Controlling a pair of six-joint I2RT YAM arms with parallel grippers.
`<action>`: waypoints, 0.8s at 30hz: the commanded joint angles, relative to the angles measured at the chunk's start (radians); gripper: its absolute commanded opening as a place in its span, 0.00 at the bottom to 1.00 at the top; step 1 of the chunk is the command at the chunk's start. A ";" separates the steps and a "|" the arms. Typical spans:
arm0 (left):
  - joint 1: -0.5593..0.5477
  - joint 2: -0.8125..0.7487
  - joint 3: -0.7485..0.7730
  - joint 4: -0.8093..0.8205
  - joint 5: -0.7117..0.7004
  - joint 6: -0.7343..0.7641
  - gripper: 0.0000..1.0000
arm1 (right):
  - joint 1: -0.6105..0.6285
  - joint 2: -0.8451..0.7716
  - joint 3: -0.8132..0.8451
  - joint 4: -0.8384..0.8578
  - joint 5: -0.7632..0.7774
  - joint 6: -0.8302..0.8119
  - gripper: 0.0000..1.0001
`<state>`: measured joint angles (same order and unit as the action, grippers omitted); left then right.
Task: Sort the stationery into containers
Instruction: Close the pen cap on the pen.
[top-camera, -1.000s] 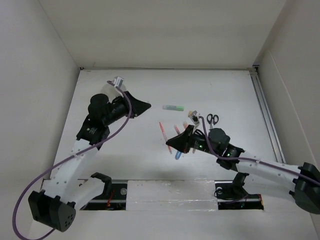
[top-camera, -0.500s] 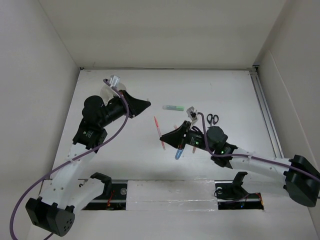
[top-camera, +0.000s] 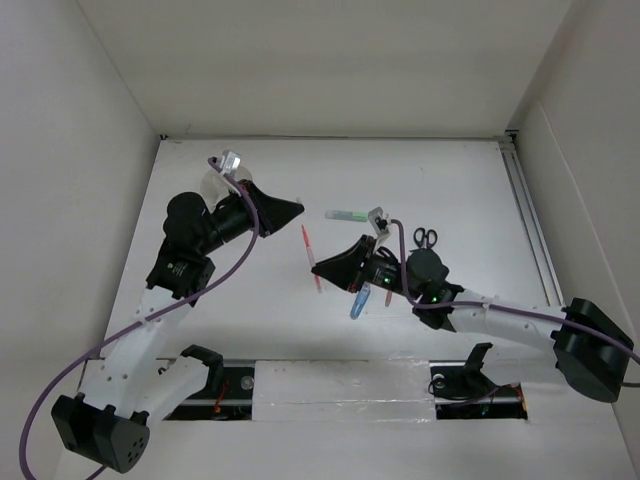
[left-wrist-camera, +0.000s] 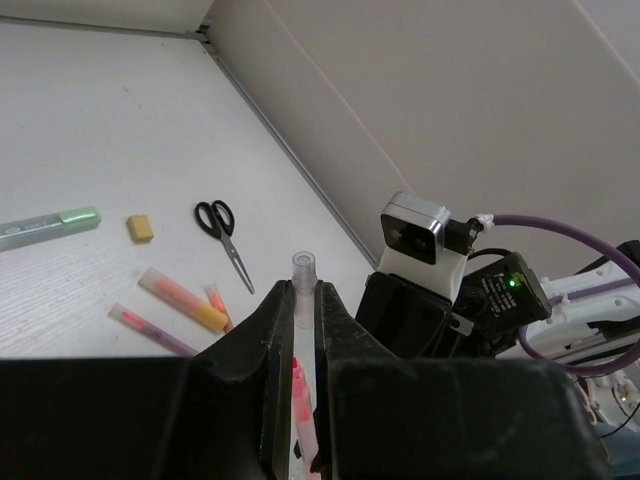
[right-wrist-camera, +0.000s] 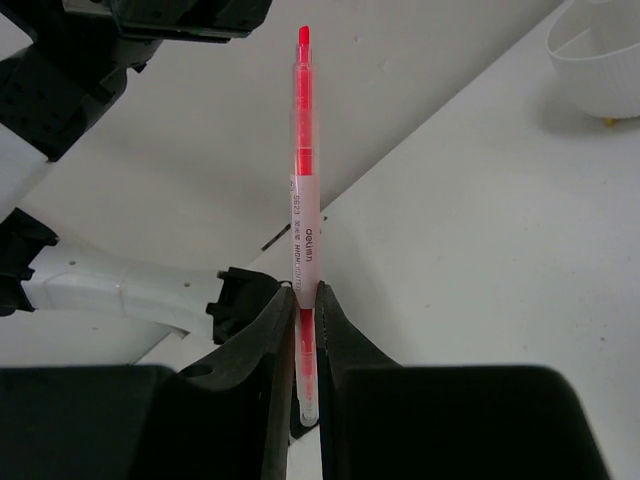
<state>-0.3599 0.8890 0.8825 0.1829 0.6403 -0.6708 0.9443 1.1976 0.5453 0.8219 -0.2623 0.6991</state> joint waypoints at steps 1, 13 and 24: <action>-0.005 -0.005 -0.007 0.053 0.027 -0.001 0.00 | 0.010 -0.006 0.047 0.106 -0.012 0.005 0.00; -0.005 0.004 -0.027 0.075 0.030 -0.012 0.00 | 0.010 -0.038 0.058 0.052 0.034 -0.015 0.00; -0.005 0.013 -0.027 0.084 0.030 -0.021 0.00 | 0.001 -0.038 0.058 0.043 0.034 -0.015 0.00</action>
<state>-0.3599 0.9020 0.8566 0.1993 0.6544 -0.6895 0.9440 1.1820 0.5594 0.8345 -0.2390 0.6964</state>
